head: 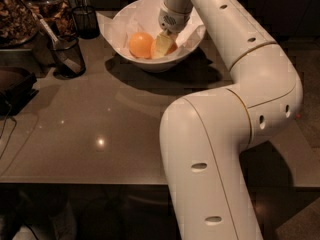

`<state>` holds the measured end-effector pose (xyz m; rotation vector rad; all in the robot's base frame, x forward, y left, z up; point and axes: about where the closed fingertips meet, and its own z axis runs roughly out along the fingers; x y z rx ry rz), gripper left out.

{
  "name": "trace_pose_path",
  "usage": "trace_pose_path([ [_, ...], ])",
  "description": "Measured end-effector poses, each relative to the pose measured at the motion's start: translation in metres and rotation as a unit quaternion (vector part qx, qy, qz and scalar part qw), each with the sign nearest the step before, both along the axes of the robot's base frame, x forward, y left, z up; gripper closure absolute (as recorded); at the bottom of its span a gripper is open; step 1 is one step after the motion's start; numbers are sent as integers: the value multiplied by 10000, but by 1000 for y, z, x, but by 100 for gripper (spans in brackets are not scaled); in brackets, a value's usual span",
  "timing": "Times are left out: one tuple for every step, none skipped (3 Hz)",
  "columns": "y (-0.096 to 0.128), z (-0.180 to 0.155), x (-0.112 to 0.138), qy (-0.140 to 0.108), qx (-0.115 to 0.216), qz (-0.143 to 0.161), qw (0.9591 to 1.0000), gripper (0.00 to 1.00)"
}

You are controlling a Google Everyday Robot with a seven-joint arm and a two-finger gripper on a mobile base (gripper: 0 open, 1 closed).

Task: Pick orange from white bowl

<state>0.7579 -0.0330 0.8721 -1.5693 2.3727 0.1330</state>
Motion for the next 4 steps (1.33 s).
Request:
trace_pose_path([
  [4, 3, 6, -148, 82, 11, 9999, 100],
  [4, 36, 0, -477, 133, -27, 9988, 100],
  [4, 69, -16, -746, 137, -18, 9971, 100],
  [5, 96, -31, -1122, 381, 200, 9928, 100],
])
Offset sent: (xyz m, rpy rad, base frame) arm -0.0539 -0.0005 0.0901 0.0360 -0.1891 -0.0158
